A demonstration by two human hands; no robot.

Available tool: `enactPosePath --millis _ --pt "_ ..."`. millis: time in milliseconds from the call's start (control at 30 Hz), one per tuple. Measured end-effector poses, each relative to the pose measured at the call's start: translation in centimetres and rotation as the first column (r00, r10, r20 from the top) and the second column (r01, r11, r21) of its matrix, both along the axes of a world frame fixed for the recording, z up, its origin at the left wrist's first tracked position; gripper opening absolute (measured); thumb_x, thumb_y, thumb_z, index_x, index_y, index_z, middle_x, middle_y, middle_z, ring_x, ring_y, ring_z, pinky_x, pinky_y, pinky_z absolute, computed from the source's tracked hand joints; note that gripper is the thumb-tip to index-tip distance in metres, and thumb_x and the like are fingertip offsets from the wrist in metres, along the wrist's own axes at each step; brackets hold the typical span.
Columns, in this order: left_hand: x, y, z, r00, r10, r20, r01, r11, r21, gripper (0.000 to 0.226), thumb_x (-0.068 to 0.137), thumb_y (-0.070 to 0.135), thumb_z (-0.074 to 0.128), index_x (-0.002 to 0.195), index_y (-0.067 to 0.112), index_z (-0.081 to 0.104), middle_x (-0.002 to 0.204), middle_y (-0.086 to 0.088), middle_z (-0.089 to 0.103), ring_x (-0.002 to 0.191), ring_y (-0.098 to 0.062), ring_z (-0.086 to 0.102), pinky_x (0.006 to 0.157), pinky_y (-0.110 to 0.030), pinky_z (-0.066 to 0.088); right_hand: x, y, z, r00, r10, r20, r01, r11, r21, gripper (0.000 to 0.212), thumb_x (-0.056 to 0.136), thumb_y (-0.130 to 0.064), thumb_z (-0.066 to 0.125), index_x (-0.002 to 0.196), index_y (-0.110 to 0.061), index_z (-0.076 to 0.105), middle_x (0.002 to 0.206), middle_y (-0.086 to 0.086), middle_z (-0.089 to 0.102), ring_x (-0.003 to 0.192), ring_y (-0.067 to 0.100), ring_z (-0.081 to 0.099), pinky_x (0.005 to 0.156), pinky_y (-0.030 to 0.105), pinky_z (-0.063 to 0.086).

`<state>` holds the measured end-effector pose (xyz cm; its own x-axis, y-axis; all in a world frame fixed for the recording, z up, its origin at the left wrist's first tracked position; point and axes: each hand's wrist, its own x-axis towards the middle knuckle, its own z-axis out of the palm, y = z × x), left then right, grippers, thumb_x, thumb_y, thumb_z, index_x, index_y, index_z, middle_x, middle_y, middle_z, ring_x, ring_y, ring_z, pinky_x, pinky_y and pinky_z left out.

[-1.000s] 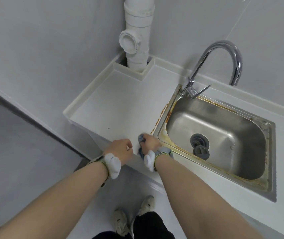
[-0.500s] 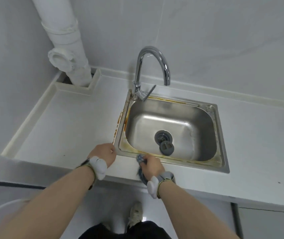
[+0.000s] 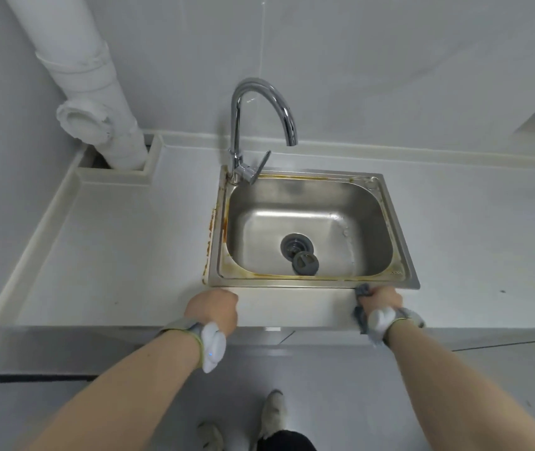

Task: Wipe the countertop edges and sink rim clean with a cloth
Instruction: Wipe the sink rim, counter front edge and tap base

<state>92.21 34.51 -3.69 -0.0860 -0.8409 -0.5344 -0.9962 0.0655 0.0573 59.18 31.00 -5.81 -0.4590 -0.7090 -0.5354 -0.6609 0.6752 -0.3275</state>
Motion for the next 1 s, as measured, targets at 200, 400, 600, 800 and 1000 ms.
enactPosePath --millis 200,400,600,800,1000 --pt "2.8 0.2 0.0 0.980 0.182 0.081 -0.189 0.979 0.079 0.030 0.097 0.021 0.044 0.120 0.013 0.061 0.120 -0.005 0.063 0.109 -0.024 0.061 0.087 -0.030 0.050 11.2 0.4 -0.6 0.921 0.373 0.108 -0.367 0.927 -0.072 0.025 0.086 -0.021 0.049 0.098 -0.015 0.070 0.102 0.003 0.069 0.097 0.018 0.062 0.085 0.027 0.050" --pt "5.3 1.5 -2.3 0.957 0.241 0.163 -0.265 0.953 0.149 0.034 0.096 0.024 0.046 0.126 0.011 0.056 0.129 -0.006 0.057 0.114 -0.023 0.060 0.087 -0.029 0.048 18.0 -0.5 -0.8 0.790 0.597 0.141 -0.589 0.802 -0.095 0.025 0.089 -0.017 0.054 0.109 -0.011 0.068 0.113 0.011 0.067 0.108 0.029 0.060 0.085 0.025 0.045" --pt "3.9 2.0 -2.6 0.960 0.209 0.187 -0.254 0.932 0.260 0.050 0.100 0.019 0.040 0.147 0.008 0.026 0.152 -0.005 0.024 0.138 -0.024 0.034 0.107 -0.045 0.036 23.3 -0.2 -2.3 0.681 0.713 0.167 -0.687 0.701 -0.192 0.025 0.090 -0.022 0.055 0.110 -0.015 0.068 0.110 0.011 0.068 0.102 0.032 0.061 0.084 0.030 0.049" --pt "5.1 1.6 -2.2 0.960 0.235 0.153 -0.275 0.896 0.348 0.044 0.103 0.021 0.038 0.144 0.005 0.034 0.153 -0.011 0.030 0.134 -0.024 0.041 0.105 -0.031 0.035 16.7 -0.4 -2.9 0.721 0.684 0.110 -0.657 0.726 -0.206 0.021 0.088 -0.023 0.053 0.102 -0.014 0.067 0.103 0.013 0.069 0.099 0.033 0.061 0.082 0.033 0.050" --pt "5.0 1.6 -2.5 0.991 0.085 0.101 -0.114 0.936 0.334 0.048 0.097 0.026 0.053 0.138 0.002 0.047 0.146 -0.016 0.042 0.134 -0.030 0.040 0.108 -0.035 0.033 4.4 0.1 -2.5 0.905 0.418 0.082 -0.389 0.889 -0.240 0.014 0.086 -0.025 0.062 0.091 -0.015 0.071 0.086 0.008 0.072 0.087 0.030 0.065 0.075 0.031 0.049"
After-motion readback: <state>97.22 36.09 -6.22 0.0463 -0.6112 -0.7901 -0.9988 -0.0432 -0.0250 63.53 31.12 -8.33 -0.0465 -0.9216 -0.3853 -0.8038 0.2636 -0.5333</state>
